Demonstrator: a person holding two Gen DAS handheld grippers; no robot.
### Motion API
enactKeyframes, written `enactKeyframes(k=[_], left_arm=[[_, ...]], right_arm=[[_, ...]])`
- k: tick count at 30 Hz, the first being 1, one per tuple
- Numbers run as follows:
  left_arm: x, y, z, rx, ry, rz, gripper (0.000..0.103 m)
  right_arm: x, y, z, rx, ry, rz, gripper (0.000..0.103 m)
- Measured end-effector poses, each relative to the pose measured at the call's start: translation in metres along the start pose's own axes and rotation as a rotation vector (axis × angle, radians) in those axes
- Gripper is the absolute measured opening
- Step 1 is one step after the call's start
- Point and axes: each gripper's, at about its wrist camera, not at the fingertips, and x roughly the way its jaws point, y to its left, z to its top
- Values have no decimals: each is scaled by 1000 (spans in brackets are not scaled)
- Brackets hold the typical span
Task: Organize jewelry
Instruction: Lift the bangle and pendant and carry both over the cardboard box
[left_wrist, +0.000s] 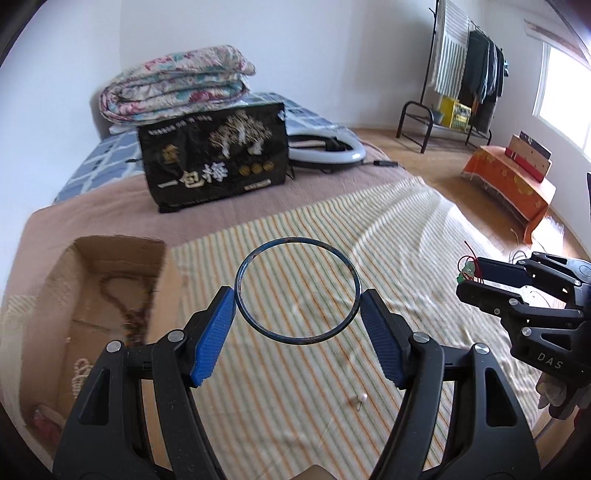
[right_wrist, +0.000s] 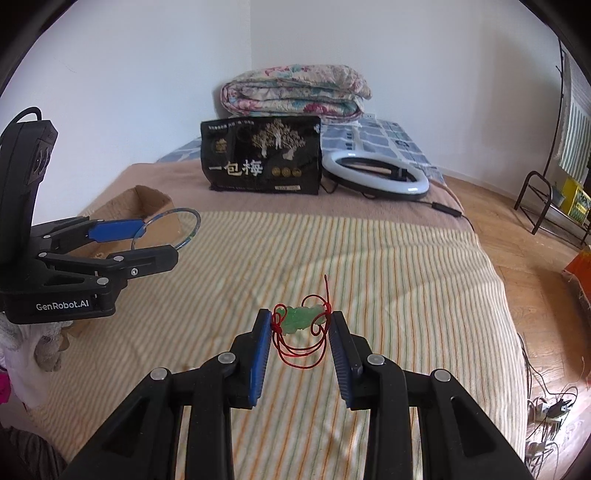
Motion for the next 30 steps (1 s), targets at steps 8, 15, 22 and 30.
enactKeyframes(k=[8,15,22,30], left_arm=[[-41,23,1,-22,-54,26,72],[-67,51,-1,-48,-88,66,72],[-93,83,-5,-70,-124,116,72],[-111,120,-14,-104,-144,165,72]], right_arm=[[-22,31,21,-27,-42,13,32],[-33,60,37,-55,-69,43,32],[-29,89,53,-73,-80,80,32],[-20,119,71,-86,-92,124,32]])
